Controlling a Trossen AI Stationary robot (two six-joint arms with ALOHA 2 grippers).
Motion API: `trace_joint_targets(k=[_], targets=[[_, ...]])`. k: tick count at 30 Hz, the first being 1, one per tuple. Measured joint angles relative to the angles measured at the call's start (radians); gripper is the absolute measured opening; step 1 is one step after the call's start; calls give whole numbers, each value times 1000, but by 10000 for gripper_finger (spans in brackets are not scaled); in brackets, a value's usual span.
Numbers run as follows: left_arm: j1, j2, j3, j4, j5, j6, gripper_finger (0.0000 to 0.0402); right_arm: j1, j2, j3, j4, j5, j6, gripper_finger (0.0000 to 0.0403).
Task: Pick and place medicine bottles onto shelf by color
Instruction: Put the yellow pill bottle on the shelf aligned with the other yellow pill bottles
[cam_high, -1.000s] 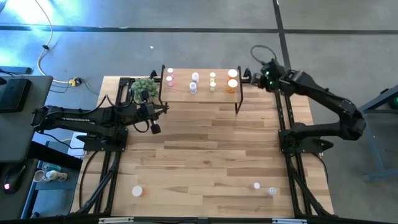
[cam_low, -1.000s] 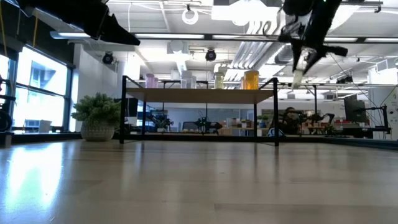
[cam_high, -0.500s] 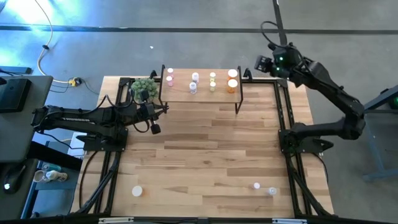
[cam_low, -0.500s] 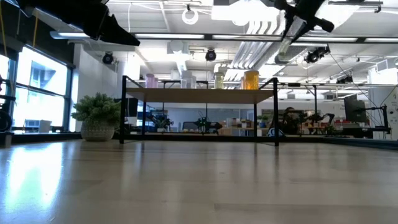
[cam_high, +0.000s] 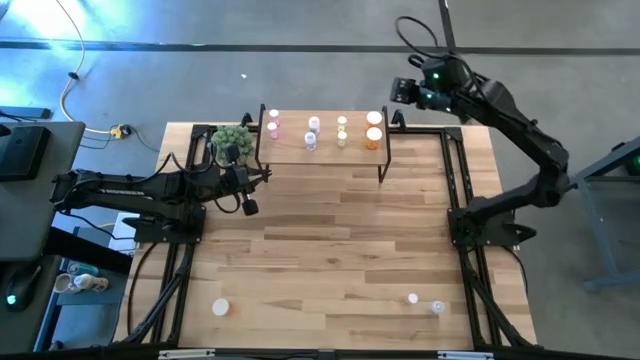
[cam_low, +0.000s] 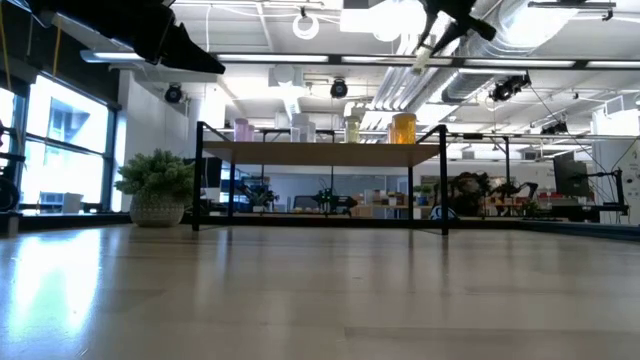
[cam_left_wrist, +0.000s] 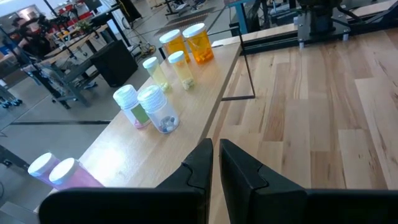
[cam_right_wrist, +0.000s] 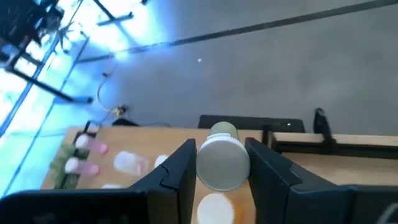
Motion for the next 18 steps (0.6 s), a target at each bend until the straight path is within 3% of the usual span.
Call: trace_joint_targets(k=[9, 18], targets=[[0, 0, 0, 0, 0, 0, 21, 109, 145, 170, -109, -6, 17, 108], [0, 0, 0, 0, 0, 0, 21, 218, 318, 313, -186, -95, -15, 108]])
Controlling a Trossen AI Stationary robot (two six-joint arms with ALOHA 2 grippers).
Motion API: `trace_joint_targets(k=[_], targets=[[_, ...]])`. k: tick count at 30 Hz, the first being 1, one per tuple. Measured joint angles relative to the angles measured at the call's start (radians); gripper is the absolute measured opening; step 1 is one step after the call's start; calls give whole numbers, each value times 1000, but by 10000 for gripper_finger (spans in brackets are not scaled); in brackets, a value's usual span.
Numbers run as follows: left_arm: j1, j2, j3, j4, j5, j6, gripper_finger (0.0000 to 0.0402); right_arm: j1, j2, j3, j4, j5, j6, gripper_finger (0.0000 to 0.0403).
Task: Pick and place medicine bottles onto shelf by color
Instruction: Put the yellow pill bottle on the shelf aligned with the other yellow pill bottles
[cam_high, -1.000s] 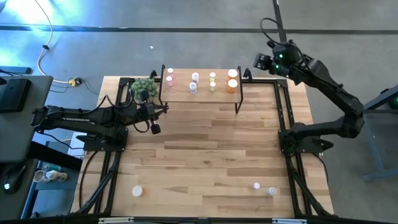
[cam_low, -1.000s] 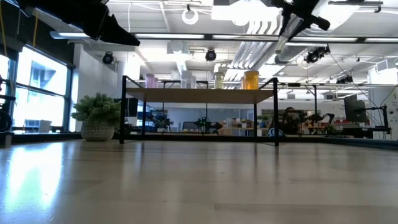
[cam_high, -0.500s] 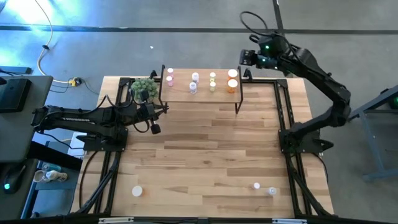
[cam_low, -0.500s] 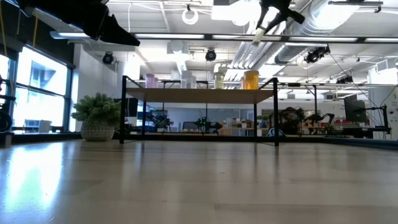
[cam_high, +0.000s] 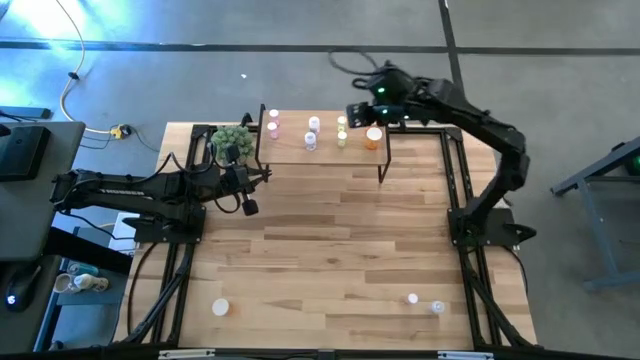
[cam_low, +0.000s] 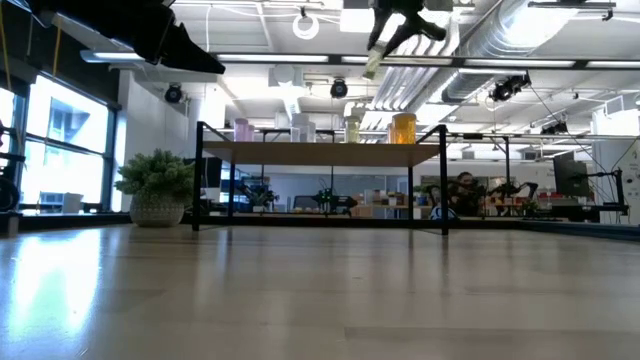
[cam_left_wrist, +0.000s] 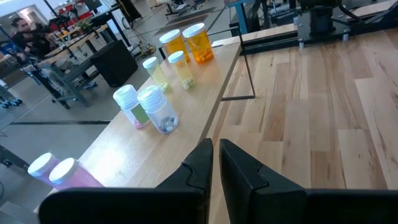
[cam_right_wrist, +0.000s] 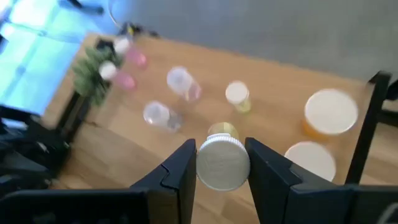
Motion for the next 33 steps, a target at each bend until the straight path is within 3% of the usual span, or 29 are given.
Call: trace_joint_targets(k=[11, 33], targets=[[0, 0, 0, 0, 0, 0, 21, 49, 140, 36, -66, -139, 7, 108], [0, 0, 0, -9, 0, -1, 21, 48, 291, 36, -103, -117, -2, 108]])
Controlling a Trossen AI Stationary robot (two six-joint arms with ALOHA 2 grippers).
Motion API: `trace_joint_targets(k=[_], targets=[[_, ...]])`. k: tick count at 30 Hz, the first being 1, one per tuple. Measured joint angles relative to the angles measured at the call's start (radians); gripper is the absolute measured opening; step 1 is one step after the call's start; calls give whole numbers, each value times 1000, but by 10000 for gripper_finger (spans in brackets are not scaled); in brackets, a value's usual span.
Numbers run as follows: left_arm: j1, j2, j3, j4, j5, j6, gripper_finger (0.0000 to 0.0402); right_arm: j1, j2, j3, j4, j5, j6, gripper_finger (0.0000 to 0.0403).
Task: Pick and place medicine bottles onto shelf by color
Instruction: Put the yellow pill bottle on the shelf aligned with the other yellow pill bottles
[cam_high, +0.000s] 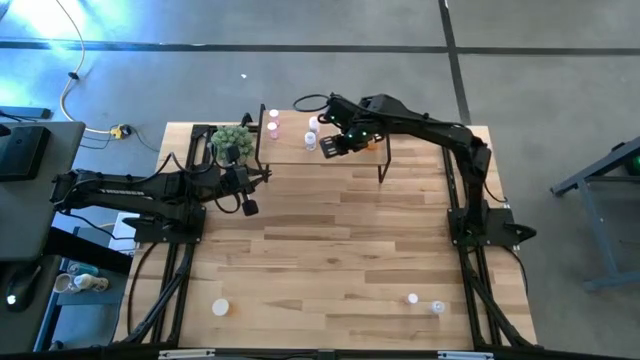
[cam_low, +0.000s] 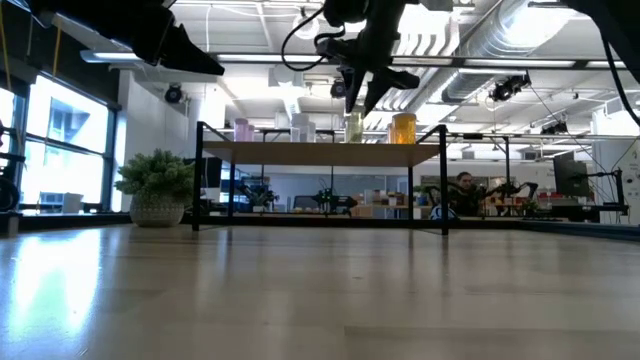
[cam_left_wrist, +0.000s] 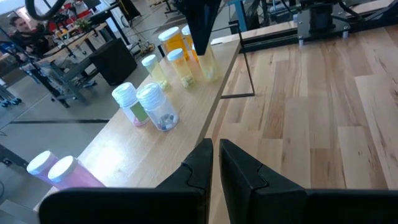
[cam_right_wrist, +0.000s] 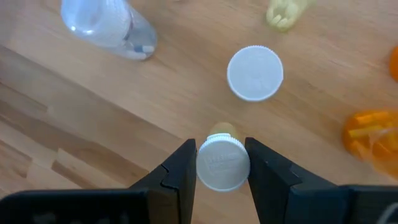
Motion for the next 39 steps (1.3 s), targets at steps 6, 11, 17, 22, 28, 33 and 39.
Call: trace_joint_targets(k=[6, 11, 17, 22, 28, 33, 39], targets=[[0, 0, 0, 0, 0, 0, 21, 0, 16, 2, 6, 8, -17, 108], [0, 0, 0, 0, 0, 0, 21, 0, 16, 2, 4, 13, -17, 108], [0, 0, 0, 0, 0, 0, 21, 0, 17, 2, 5, 34, -42, 108], [0, 0, 0, 0, 0, 0, 21, 0, 18, 1, 7, 59, -44, 124], [0, 0, 0, -13, 0, 0, 21, 0, 22, -1, 25, 59, -51, 158], [0, 0, 0, -18, 0, 0, 21, 0, 22, -1, 65, 32, -51, 166], [0, 0, 0, -21, 0, 0, 21, 0, 22, -1, 65, 30, -51, 167]])
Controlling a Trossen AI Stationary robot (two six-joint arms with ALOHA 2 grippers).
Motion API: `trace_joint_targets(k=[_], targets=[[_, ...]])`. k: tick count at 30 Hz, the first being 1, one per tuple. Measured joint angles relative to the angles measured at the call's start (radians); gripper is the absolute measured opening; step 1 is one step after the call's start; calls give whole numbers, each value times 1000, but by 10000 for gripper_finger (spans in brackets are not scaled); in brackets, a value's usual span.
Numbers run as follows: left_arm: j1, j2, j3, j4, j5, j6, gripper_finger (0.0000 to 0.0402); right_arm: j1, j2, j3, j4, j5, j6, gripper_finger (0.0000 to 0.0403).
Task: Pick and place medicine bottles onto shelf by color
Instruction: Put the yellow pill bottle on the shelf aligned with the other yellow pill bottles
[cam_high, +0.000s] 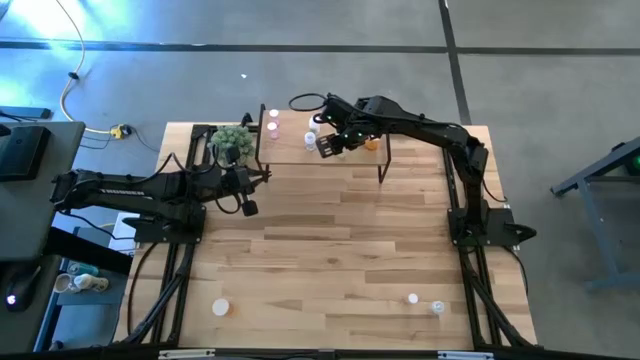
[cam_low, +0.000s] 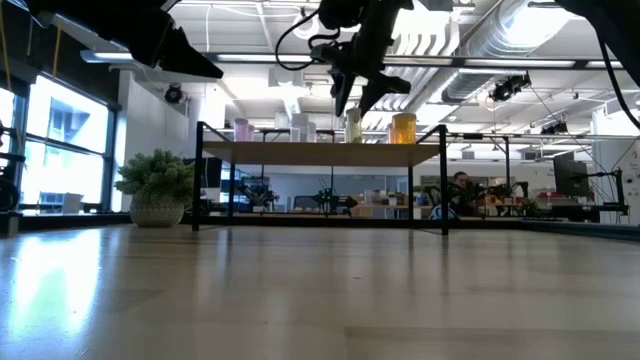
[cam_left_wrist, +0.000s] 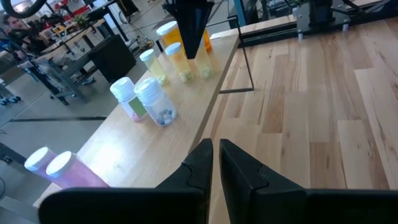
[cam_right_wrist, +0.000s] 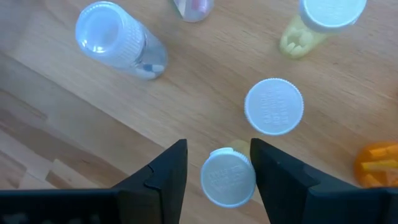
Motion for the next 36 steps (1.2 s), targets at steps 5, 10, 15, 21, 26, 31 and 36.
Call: trace_joint_targets(k=[5, 10, 15, 21, 26, 31, 36], targets=[[0, 0, 0, -1, 0, 0, 21, 0, 0, 0, -3, 3, -1, 167], [0, 0, 0, 0, 0, 0, 21, -1, -2, 0, -23, 4, -18, 167], [0, 0, 0, 0, 0, 0, 21, -1, -2, 0, -46, 11, -19, 167], [0, 0, 0, 0, 0, 0, 21, -1, -2, 0, -71, 10, 1, 167], [0, 0, 0, 0, 0, 0, 21, 4, -3, 0, -74, 3, 20, 167], [0, 0, 0, 0, 0, 0, 21, 7, -3, 0, -73, -25, 24, 167], [0, 0, 0, 0, 0, 0, 21, 7, -3, 0, -64, -27, 35, 167]])
